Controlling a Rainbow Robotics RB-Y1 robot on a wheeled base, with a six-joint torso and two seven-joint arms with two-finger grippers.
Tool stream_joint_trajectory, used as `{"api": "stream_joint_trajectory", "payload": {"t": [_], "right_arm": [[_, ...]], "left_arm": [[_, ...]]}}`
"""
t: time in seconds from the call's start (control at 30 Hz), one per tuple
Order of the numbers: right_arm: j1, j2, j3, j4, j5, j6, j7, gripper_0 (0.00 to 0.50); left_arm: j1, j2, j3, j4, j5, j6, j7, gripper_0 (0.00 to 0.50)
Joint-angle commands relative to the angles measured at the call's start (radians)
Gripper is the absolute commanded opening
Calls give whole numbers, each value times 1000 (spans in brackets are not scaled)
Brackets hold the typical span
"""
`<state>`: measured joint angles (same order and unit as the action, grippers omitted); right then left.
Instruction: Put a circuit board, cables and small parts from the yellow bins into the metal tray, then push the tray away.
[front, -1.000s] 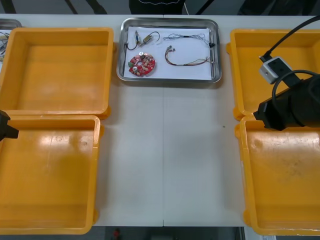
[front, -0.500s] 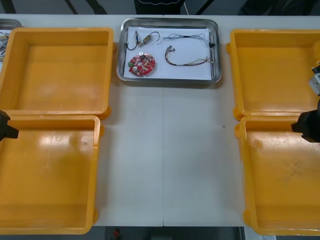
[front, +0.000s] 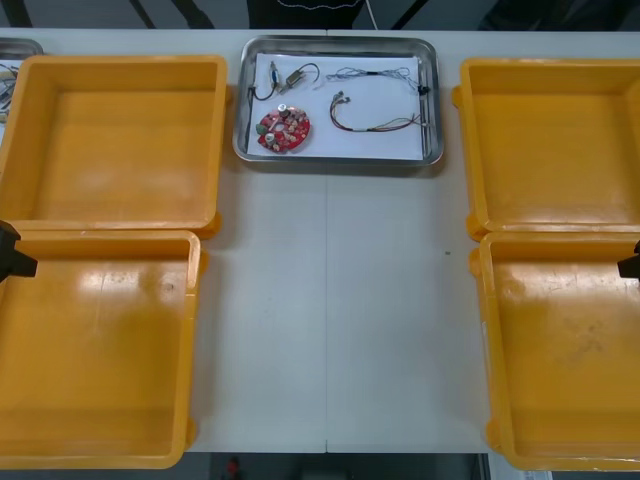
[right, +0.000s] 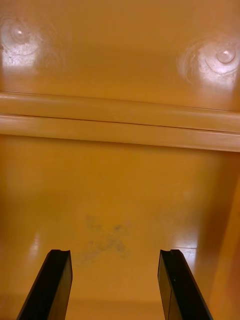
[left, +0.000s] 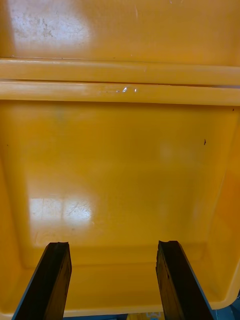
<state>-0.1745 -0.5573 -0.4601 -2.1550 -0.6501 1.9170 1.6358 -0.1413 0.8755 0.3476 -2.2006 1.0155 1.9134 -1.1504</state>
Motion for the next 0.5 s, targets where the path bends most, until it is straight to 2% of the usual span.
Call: {"api": "stream_joint_trajectory", "payload": {"t": [0.03,0.5], "right_arm": [[13,-38,-28,-9,-23,3,-36,500],[9,-38,1,-9,-49,3,-40,500]], "left_arm": [[15,46,24,-28,8,6,-95,500],[15,46,24,-28,8,6,-95,500]]}}
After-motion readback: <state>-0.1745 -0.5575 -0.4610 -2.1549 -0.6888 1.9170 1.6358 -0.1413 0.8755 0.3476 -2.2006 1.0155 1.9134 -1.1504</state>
